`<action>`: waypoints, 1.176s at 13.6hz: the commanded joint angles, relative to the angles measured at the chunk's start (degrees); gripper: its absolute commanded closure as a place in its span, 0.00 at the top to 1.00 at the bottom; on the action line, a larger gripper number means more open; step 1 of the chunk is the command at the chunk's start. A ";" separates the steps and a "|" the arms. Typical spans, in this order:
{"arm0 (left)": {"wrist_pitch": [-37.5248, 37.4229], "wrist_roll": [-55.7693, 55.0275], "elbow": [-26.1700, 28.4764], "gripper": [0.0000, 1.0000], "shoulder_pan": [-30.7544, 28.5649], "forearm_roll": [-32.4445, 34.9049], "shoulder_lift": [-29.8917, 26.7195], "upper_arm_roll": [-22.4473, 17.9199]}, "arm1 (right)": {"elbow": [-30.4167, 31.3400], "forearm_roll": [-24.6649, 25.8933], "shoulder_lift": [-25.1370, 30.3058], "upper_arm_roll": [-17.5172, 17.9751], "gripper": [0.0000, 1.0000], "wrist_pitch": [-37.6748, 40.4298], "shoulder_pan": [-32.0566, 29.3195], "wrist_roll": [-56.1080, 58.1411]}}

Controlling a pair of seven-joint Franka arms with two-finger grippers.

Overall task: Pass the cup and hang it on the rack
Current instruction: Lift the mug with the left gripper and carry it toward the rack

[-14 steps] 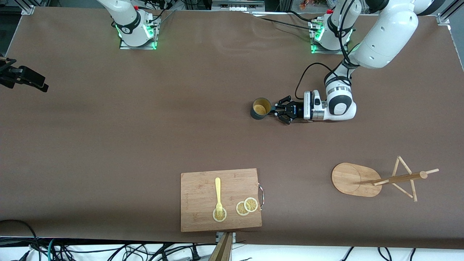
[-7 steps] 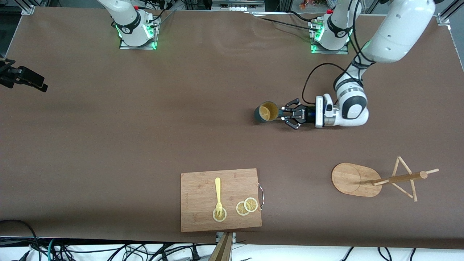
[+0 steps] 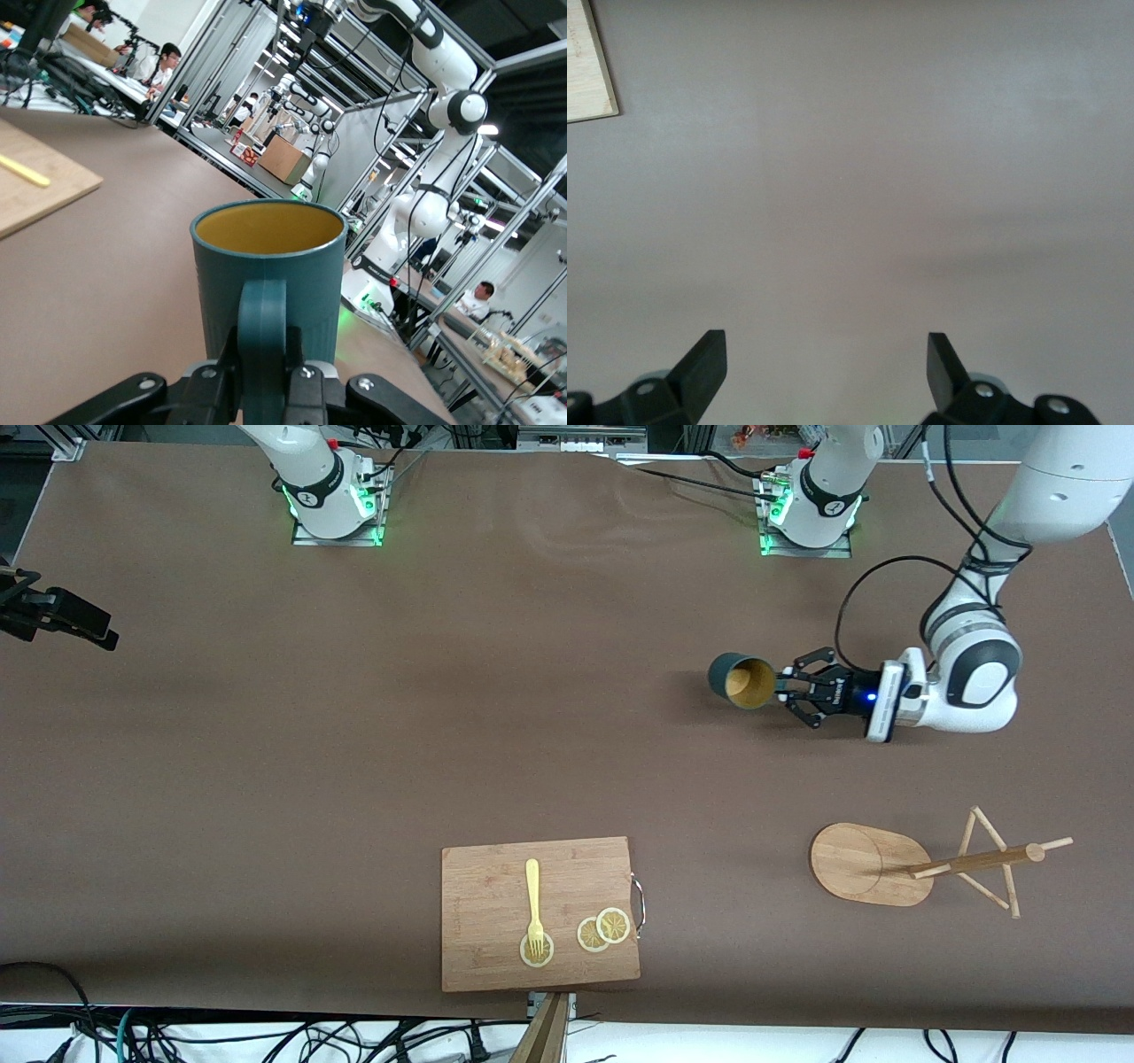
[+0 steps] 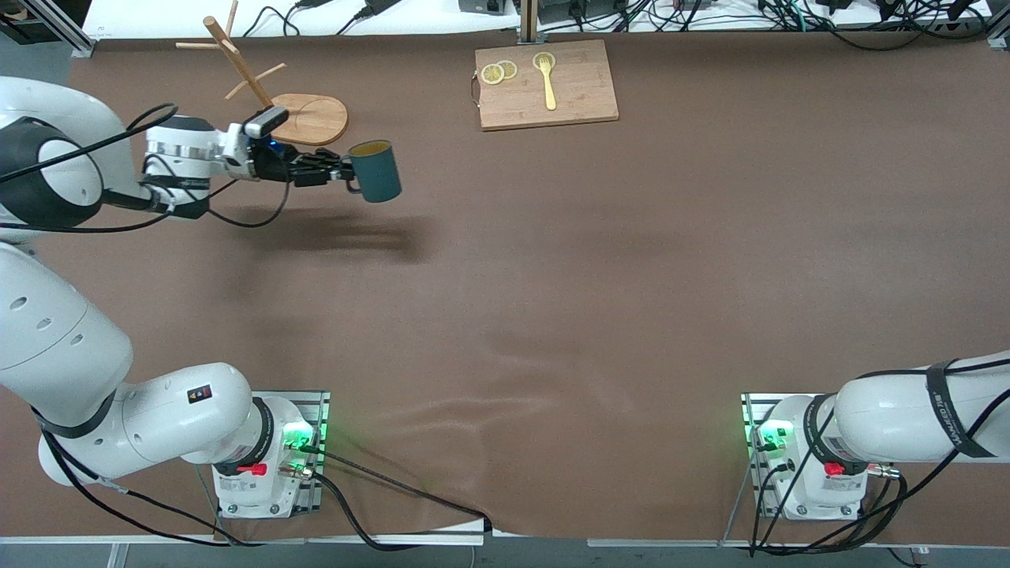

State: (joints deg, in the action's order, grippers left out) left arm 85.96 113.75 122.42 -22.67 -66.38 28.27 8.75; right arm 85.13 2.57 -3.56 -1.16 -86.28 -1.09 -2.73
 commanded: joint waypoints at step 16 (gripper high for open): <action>-16.96 -63.82 -22.13 0.01 -16.88 -4.44 10.31 0.65 | 0.22 0.69 0.40 0.54 1.00 0.15 -0.85 1.85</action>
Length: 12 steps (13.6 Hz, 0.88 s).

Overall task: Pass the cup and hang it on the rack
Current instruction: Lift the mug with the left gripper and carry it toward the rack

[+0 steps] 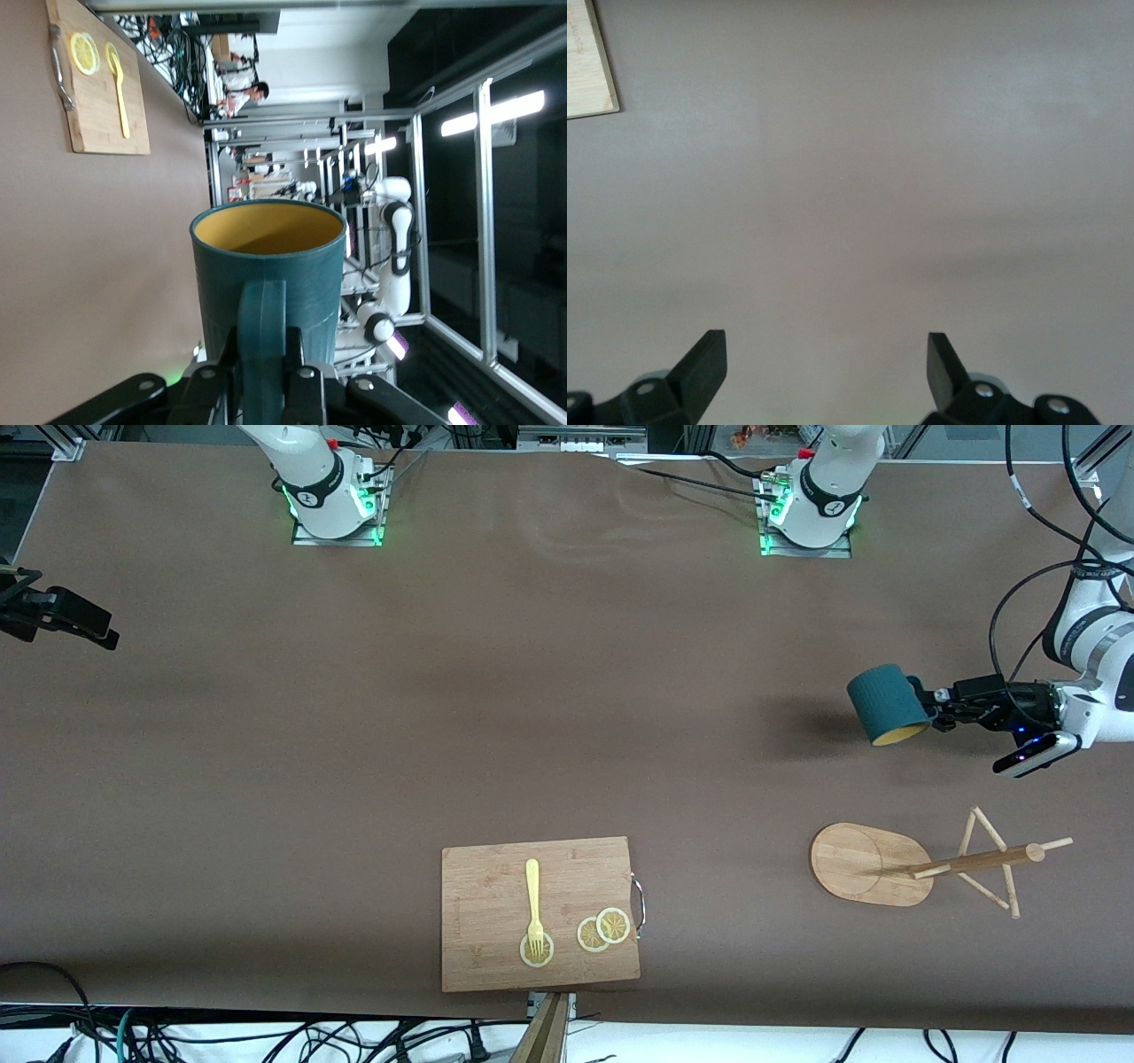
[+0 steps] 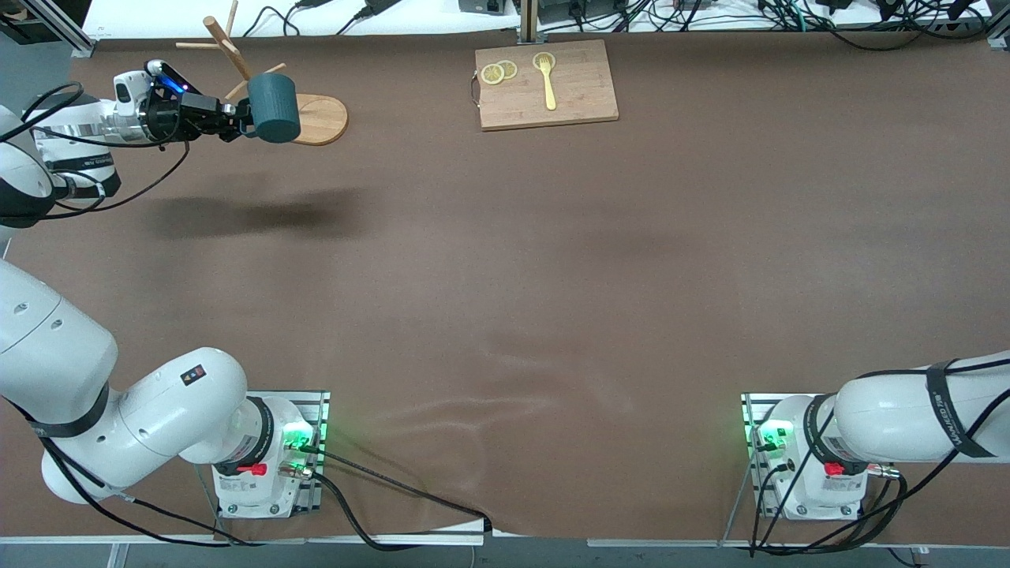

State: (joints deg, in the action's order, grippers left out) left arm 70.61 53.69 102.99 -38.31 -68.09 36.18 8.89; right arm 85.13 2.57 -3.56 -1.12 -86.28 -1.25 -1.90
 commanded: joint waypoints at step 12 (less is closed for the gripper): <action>0.32 -16.87 -11.92 0.01 -0.63 -17.26 11.18 0.52 | 0.22 0.51 0.40 0.50 1.00 0.15 -0.68 1.02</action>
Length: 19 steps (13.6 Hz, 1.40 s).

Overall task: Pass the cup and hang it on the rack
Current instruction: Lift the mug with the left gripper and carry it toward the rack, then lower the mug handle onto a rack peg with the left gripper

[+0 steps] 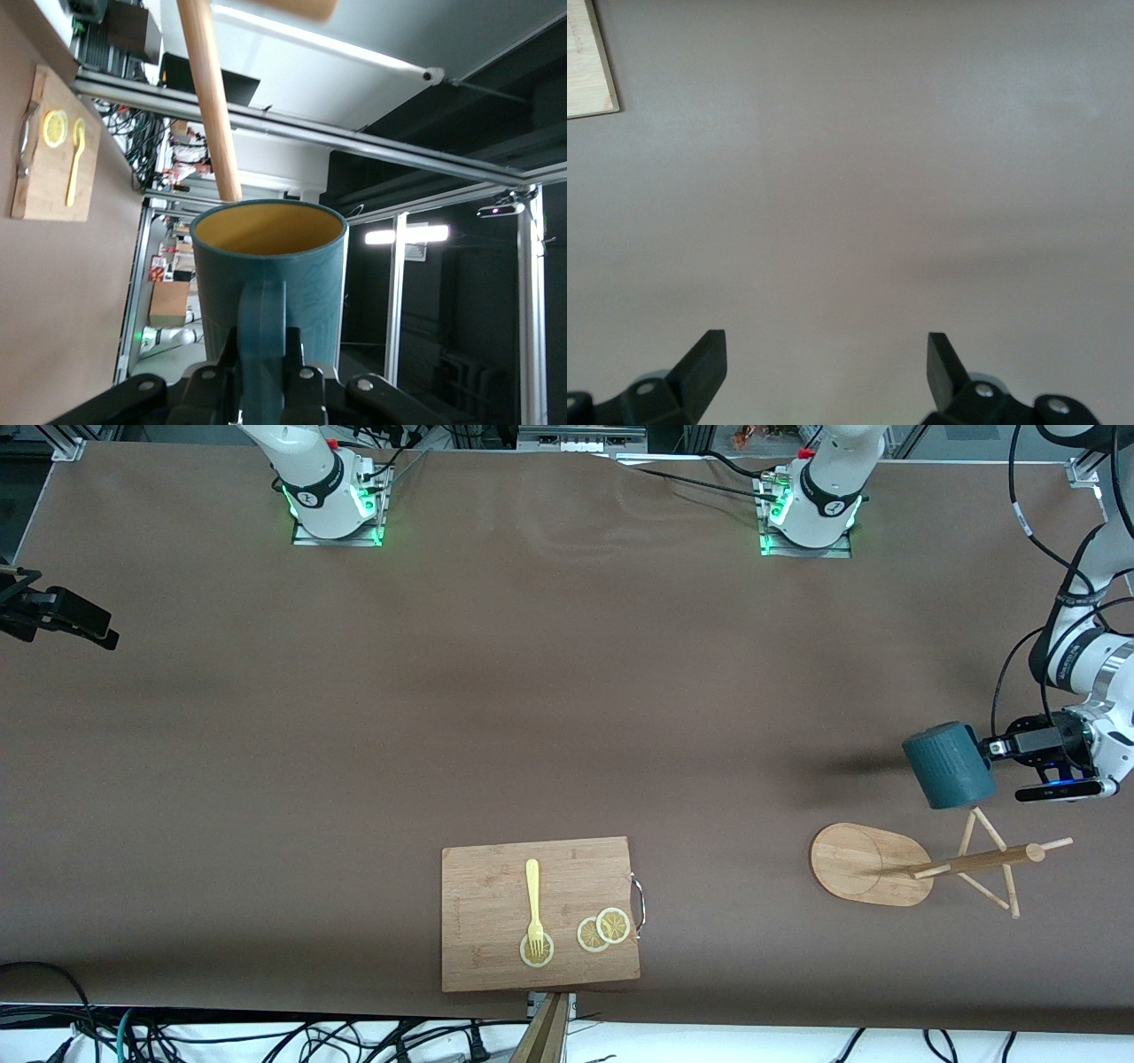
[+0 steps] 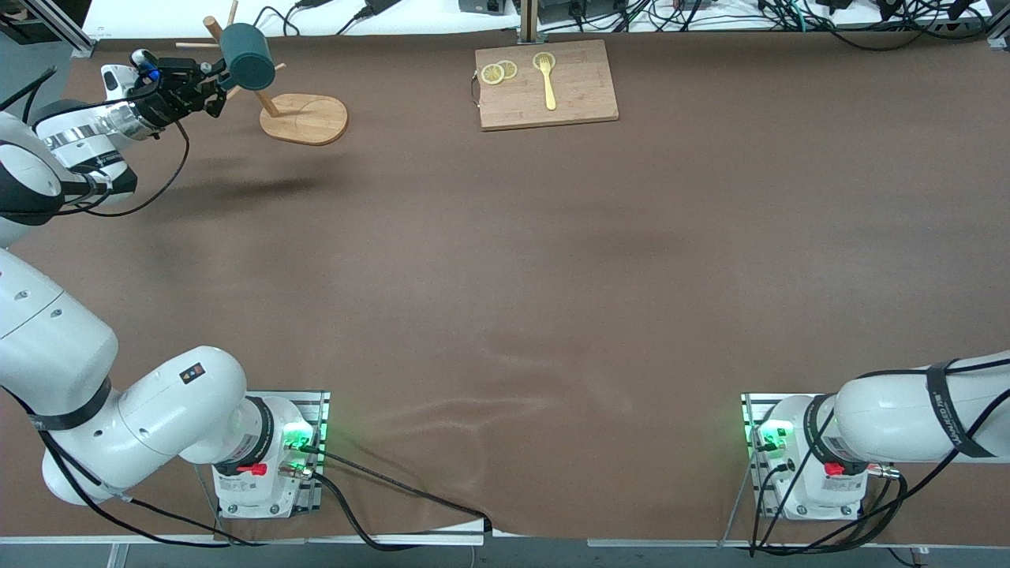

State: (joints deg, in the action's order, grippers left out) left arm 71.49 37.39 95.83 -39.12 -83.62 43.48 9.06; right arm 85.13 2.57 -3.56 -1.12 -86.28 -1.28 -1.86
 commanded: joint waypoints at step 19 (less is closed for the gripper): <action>-0.57 4.36 -12.66 0.01 0.01 -0.14 10.56 -1.50 | 0.22 0.42 0.40 0.50 1.00 0.23 -0.65 1.07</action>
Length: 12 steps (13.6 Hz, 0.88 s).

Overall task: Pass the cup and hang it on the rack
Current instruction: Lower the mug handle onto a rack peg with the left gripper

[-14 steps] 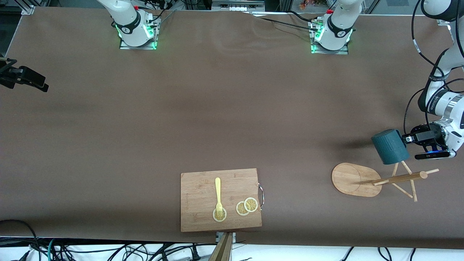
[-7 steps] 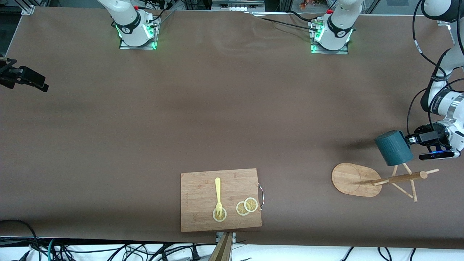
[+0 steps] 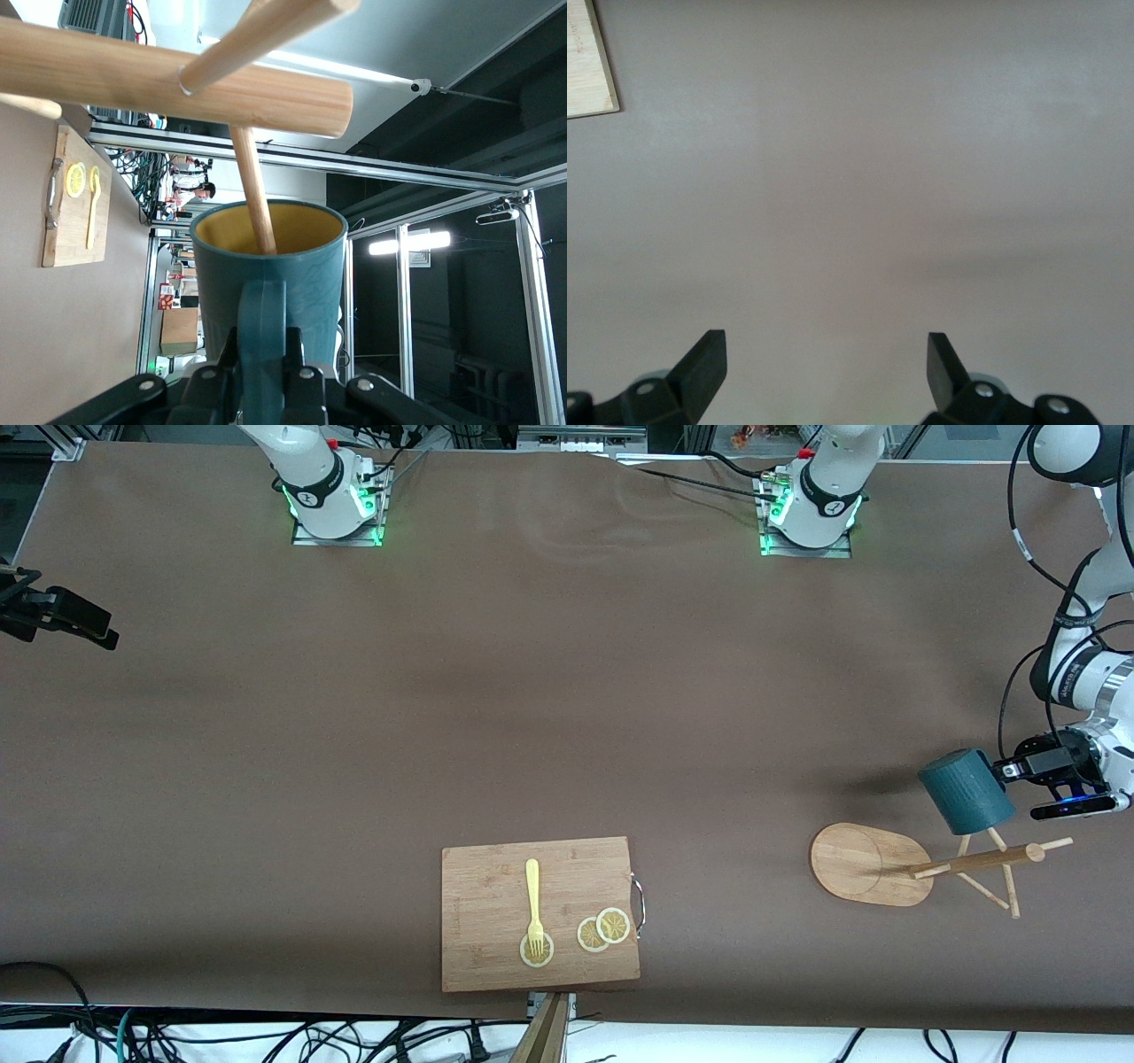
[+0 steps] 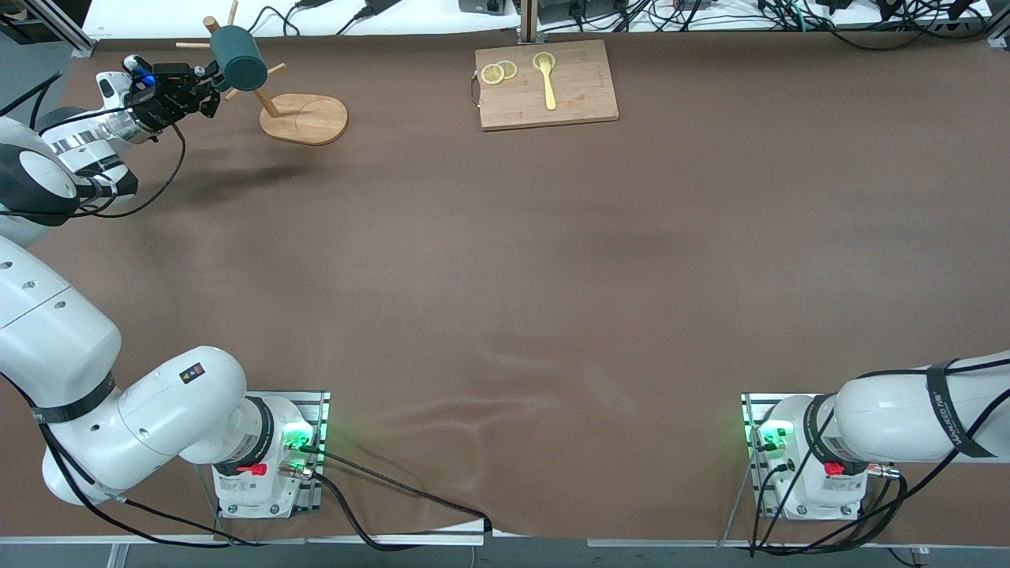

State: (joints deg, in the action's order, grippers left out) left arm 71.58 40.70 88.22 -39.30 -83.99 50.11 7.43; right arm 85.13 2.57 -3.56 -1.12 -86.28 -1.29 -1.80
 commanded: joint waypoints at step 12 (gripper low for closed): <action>0.57 -1.15 -10.35 0.08 -0.60 -5.04 10.62 0.13 | 0.22 0.33 0.40 0.50 1.00 0.23 -0.65 0.92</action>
State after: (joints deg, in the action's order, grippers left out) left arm 72.31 40.89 79.94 -39.37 -87.85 59.36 7.46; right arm 85.13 2.57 -3.56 -1.12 -86.28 -1.32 -1.78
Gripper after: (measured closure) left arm 0.789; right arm 0.000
